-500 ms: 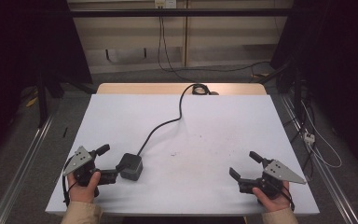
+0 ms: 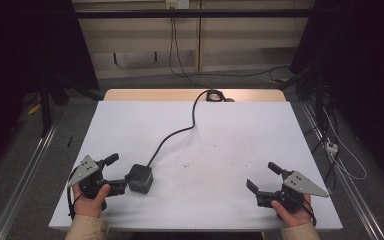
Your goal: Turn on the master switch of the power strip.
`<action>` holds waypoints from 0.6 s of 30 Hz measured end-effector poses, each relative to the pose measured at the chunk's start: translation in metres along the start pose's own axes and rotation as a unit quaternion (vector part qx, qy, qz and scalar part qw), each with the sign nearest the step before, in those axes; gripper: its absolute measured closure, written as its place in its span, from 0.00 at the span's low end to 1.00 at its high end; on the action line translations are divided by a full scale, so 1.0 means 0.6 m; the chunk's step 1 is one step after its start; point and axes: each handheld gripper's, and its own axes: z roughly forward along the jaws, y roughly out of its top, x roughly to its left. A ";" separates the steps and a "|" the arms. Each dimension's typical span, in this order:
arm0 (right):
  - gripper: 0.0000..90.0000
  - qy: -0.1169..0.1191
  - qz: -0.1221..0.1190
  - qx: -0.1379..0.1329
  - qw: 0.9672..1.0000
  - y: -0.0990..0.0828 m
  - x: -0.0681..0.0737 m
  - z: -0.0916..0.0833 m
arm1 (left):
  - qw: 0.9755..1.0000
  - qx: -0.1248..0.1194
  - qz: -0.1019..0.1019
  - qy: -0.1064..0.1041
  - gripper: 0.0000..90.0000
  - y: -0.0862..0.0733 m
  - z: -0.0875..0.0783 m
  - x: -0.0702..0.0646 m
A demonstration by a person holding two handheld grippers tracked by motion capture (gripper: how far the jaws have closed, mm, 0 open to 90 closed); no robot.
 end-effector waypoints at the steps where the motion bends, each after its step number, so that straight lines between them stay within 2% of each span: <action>1: 0.03 0.000 0.000 0.000 1.000 0.000 0.000 0.000 | 1.000 0.000 0.000 0.000 0.10 0.000 0.000 0.000; 7: 0.03 0.000 -0.001 0.001 1.000 0.000 -0.001 -0.002 | 1.000 0.004 -0.001 -0.005 0.17 0.004 0.002 -0.001; 18: 0.03 -0.001 0.001 0.000 1.000 0.000 0.000 -0.003 | 1.000 0.011 -0.002 -0.003 0.23 0.007 0.005 -0.003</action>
